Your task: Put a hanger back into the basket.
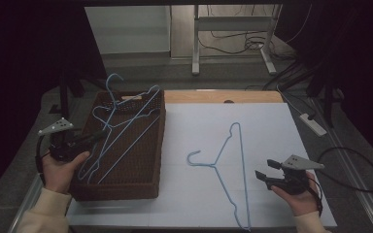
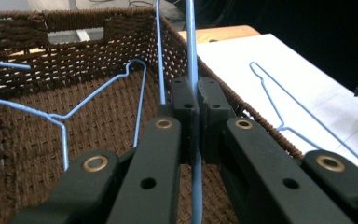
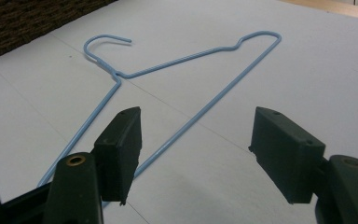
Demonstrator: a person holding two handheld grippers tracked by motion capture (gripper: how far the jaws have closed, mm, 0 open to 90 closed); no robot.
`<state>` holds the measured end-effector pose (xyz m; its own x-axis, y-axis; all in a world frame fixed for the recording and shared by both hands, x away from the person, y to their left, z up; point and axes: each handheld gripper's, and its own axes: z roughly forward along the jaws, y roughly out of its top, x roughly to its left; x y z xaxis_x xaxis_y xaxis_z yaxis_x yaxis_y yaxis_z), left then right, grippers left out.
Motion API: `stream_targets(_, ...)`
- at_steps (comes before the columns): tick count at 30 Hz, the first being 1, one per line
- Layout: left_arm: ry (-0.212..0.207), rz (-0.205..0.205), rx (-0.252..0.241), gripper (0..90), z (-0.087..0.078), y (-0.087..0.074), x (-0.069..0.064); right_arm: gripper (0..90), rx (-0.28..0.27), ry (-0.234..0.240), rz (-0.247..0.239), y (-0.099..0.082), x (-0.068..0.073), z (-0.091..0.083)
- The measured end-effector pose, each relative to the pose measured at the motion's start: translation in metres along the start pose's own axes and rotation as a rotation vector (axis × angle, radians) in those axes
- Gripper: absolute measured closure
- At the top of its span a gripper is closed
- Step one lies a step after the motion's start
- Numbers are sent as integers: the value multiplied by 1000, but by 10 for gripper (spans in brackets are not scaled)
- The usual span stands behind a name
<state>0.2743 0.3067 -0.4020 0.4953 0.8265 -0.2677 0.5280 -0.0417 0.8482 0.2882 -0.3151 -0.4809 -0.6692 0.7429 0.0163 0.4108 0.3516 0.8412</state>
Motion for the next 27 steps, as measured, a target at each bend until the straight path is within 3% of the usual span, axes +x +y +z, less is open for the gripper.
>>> stream_targets(5,-11,-2,42,867,7,-4,5,347,8,0,1,0,0,1)
stream_targets(12,9,-12,98,867,22,-8,13,347,10,2,2,-1,0,2)
stream_targets(19,-9,-13,141,867,33,-11,16,347,14,2,-1,-1,0,3)
stream_targets(27,8,-44,199,866,46,-17,23,345,22,4,-3,-1,1,4)
